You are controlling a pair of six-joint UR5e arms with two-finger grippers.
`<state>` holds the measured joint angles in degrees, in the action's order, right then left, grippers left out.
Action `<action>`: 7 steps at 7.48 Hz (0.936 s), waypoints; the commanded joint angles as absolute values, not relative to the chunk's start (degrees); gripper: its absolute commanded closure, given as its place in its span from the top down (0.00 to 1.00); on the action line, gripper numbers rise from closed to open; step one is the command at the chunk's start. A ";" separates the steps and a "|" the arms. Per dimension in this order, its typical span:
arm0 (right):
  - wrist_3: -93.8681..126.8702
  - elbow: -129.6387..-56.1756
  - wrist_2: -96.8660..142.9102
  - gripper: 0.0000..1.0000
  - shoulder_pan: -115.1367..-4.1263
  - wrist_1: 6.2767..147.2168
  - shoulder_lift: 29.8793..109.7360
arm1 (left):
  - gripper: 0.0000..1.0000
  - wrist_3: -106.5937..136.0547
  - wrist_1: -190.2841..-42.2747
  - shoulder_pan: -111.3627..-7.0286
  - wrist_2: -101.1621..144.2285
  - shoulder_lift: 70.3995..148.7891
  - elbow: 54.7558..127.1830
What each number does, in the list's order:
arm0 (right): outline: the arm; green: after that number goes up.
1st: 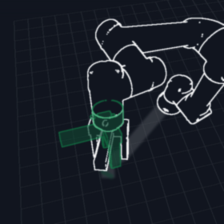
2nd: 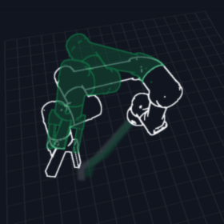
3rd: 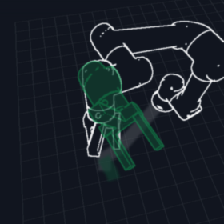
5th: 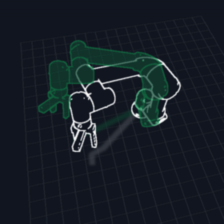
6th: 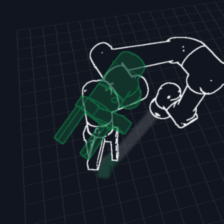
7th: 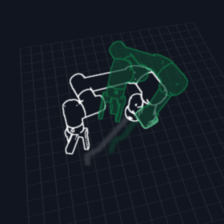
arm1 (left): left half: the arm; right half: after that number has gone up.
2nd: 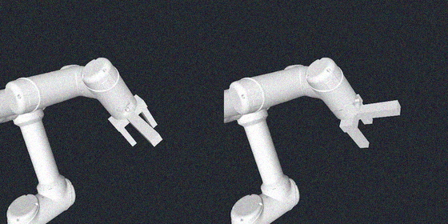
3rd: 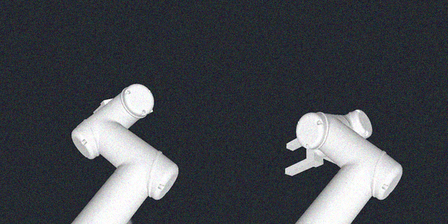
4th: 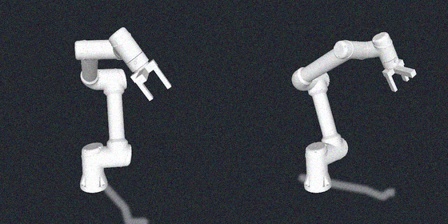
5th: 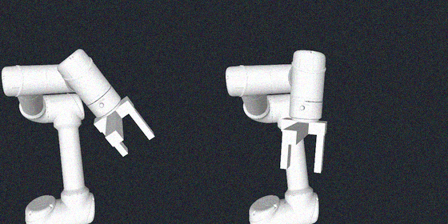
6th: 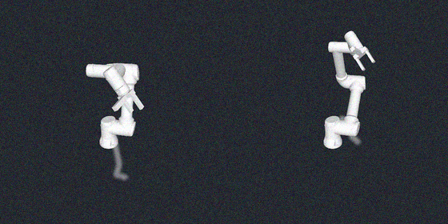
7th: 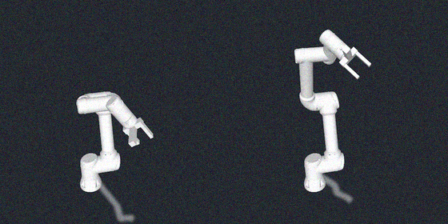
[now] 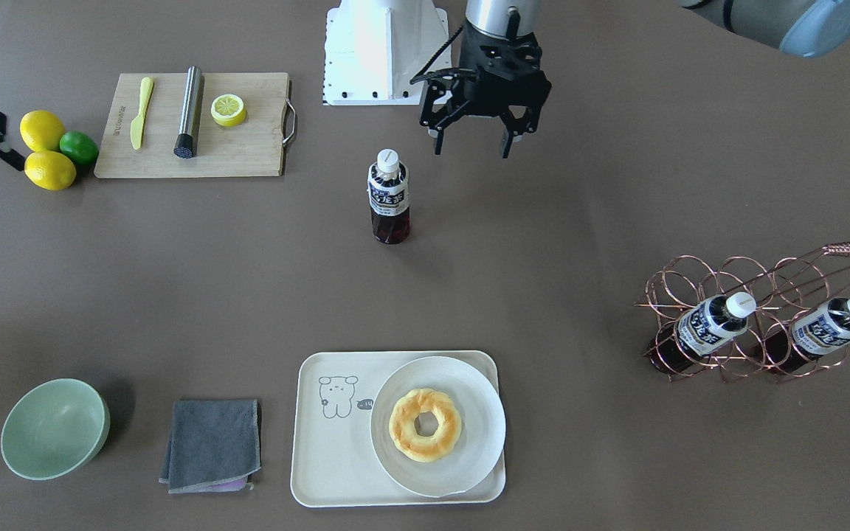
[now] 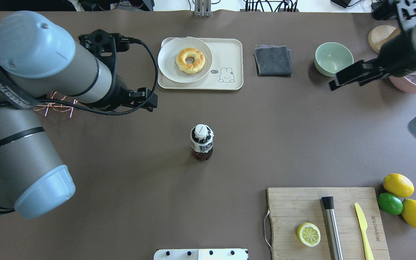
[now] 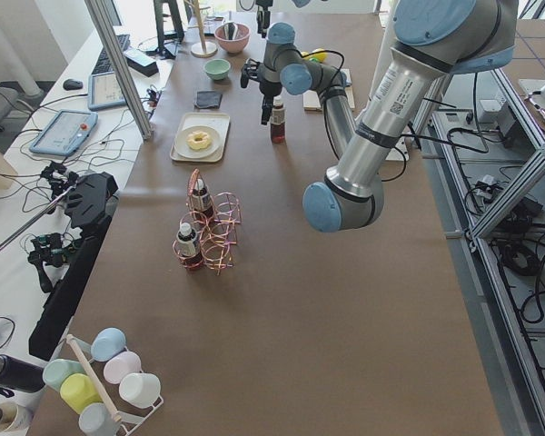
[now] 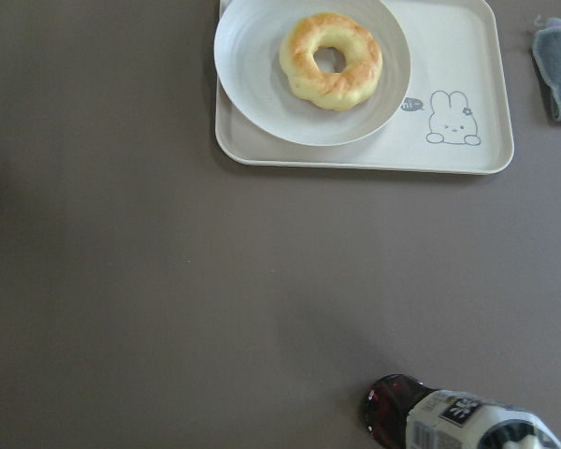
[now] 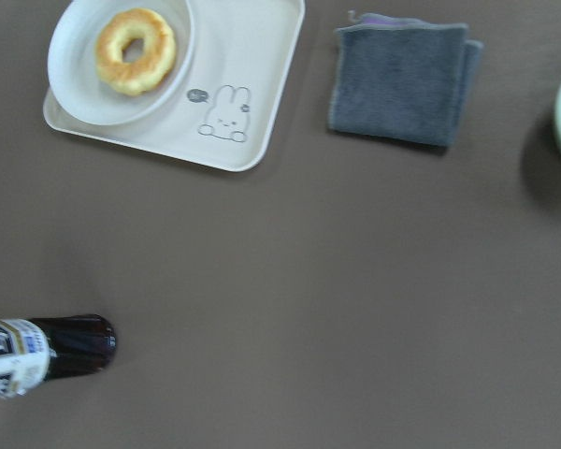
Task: Place tea on tray
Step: 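Withdraw the left gripper while the right gripper reaches to the bottle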
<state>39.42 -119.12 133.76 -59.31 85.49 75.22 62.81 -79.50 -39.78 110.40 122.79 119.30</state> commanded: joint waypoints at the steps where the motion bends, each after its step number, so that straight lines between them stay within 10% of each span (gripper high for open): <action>1: 57.99 -119.44 120.71 0.98 -43.02 93.45 59.91 | 0.97 51.27 -87.77 -48.41 118.74 110.96 118.48; 7: 64.69 -108.66 104.77 0.96 -28.57 106.88 40.19 | 0.97 49.48 -95.71 -53.09 121.20 103.45 118.03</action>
<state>64.27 -113.84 107.31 -30.37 106.66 44.22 49.42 -95.11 -52.94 121.09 104.37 117.55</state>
